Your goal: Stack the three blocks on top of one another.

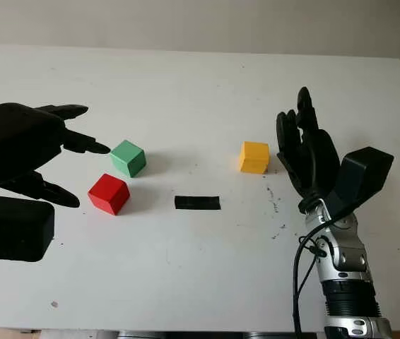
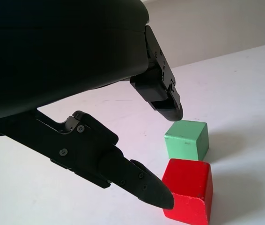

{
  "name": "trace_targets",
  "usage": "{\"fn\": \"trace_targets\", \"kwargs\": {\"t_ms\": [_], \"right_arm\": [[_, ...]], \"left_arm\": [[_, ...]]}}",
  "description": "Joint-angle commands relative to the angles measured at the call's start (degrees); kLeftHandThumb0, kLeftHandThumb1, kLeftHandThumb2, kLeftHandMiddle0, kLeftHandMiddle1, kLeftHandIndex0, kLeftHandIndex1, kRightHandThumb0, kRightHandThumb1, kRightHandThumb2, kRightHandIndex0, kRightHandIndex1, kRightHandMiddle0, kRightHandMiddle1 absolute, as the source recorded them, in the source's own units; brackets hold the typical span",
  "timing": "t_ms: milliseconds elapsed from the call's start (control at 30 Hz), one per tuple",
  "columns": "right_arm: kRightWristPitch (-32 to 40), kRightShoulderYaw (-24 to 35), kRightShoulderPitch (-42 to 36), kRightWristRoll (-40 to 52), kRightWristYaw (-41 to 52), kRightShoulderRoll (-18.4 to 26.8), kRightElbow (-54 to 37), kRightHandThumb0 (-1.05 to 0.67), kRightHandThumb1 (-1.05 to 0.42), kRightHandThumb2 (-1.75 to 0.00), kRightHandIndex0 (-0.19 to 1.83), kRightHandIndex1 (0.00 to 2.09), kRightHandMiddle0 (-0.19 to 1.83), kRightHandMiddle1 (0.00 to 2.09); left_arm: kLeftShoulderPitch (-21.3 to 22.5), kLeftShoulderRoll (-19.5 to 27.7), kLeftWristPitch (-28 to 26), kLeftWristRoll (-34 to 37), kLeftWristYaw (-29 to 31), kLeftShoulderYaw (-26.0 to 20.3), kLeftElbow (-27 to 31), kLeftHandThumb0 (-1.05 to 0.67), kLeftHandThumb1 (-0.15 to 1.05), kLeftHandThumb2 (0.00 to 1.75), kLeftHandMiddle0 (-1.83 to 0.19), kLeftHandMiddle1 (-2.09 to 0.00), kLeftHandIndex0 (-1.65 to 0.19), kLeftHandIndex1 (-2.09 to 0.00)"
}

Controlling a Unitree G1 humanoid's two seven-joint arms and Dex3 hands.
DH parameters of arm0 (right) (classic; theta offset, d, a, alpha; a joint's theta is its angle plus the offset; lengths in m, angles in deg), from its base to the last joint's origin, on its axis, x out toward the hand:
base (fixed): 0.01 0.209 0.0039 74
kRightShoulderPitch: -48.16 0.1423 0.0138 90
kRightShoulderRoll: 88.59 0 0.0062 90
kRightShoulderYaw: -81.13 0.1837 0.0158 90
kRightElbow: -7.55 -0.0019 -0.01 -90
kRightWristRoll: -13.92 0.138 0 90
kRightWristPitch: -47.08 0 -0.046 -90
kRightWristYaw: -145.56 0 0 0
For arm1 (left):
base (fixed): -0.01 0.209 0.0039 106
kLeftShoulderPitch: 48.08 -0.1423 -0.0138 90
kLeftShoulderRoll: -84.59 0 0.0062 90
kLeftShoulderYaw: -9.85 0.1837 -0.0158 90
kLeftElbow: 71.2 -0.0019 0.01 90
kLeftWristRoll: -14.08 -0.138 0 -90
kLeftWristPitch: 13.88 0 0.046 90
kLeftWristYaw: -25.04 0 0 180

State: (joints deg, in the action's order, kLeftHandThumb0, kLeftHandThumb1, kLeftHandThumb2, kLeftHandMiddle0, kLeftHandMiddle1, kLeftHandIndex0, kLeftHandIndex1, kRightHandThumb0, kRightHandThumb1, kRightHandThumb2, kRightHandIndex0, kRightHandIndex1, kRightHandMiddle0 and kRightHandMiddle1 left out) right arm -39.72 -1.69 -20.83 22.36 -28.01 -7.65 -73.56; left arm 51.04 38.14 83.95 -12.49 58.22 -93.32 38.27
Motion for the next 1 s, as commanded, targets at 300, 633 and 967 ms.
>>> {"fn": "trace_targets", "kwargs": {"t_ms": [300,633,967], "right_arm": [[0.3,-0.2,-0.1,-0.9,0.0,0.4,-1.2,-0.66,-1.05,-0.47,-0.19,0.00,-0.19,0.00],[0.7,-0.2,-0.3,-1.2,0.1,0.6,-1.6,-0.66,-1.05,-0.47,-0.19,0.00,-0.19,0.00],[0.8,-0.2,-0.6,-1.3,0.5,0.8,-1.8,-0.67,-1.05,-0.48,-0.19,0.00,-0.19,0.00]], "left_arm": [[-3.1,-2.6,5.3,-6.8,-5.5,3.3,-0.9,-0.53,0.80,0.06,-0.12,-0.05,-0.76,-0.08],[-3.5,-3.9,7.1,-11.9,-8.5,5.3,-2.2,-0.50,0.79,0.05,-0.14,-0.06,-0.76,-0.07],[-2.8,-4.2,8.3,-15.7,-12.6,6.6,-5.1,-0.54,0.79,0.05,-0.13,-0.05,-0.76,-0.06]]}}
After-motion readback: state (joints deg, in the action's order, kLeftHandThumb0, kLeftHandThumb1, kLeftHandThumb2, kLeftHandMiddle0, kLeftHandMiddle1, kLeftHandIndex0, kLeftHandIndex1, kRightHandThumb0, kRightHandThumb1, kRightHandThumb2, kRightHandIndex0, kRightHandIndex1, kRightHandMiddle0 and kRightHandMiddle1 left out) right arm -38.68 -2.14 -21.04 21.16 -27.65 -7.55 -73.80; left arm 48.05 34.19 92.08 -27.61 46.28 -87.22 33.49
